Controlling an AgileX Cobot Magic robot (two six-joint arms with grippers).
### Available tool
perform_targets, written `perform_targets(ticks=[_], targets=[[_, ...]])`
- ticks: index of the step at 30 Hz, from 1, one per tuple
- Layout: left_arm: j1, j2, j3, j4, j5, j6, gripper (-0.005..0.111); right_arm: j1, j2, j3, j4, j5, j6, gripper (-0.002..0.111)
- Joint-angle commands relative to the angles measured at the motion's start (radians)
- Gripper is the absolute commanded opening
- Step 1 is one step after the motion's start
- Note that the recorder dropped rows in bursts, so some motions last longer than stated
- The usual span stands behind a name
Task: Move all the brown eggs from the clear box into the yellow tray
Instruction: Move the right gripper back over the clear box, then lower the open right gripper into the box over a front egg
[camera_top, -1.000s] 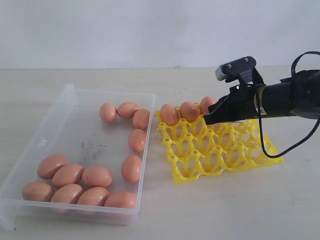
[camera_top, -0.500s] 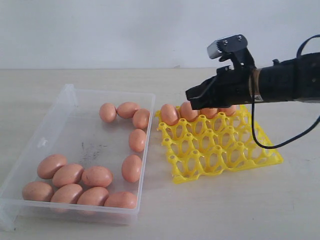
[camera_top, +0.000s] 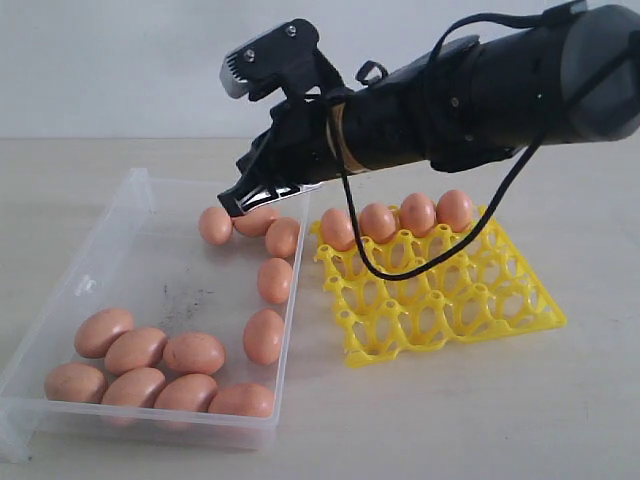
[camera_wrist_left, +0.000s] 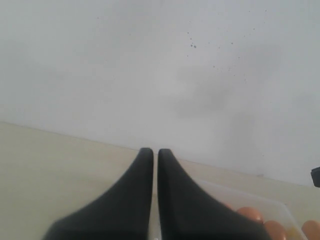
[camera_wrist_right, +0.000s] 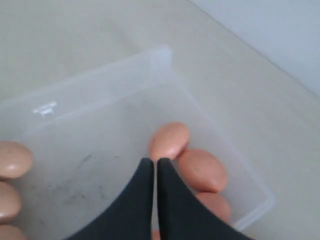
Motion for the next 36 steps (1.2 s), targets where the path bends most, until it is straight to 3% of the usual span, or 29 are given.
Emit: perform_targets(ticks=[1,4,7,11,12,15,17,20,26,29,33,36], targets=[[-0.004,-0.003,-0.003,-0.005,0.0,0.006,0.004,0.033,-0.016,0.005,-0.002,0.475,-0.074,0.0],[-0.004,-0.003,-0.003,-0.005,0.0,0.006,0.004,0.058,-0.036,0.005,0.163,0.774,-0.356,0.0],[-0.004,-0.003,-0.003,-0.005,0.0,0.006,0.004,0.067,-0.058,0.001,0.437,0.891,-0.756,0.0],[-0.004,-0.003,-0.003,-0.005,0.0,0.006,0.004,0.067,-0.075,-0.055,1.143,0.842,-1.378,0.0],[-0.004,-0.003,-0.003,-0.005,0.0,0.006,0.004,0.067,-0.075,-0.081,1.425,0.84,-1.589,0.0],[-0.004,-0.003,-0.003,-0.005,0.0,0.006,0.004,0.067,-0.045,-0.174,2.011,0.896,-2.037,0.0],[-0.004,-0.003,-0.003,-0.005,0.0,0.006,0.004,0.071,-0.001,-0.249,2.184,0.992,-2.171,0.0],[-0.004,-0.003,-0.003,-0.005,0.0,0.006,0.004,0.104,0.09,-0.365,2.113,1.096,-2.117,0.0],[-0.004,-0.003,-0.003,-0.005,0.0,0.006,0.004,0.2,0.238,-0.473,1.952,1.114,-2.088,0.004],[-0.004,-0.003,-0.003,-0.005,0.0,0.006,0.004,0.238,0.286,-0.482,1.943,1.112,-2.141,0.023],[-0.004,-0.003,-0.003,-0.005,0.0,0.006,0.004,0.269,0.33,-0.482,1.817,1.057,-2.091,0.058],[-0.004,-0.003,-0.003,-0.005,0.0,0.006,0.004,0.274,0.355,-0.482,1.753,1.02,-2.023,0.062]])
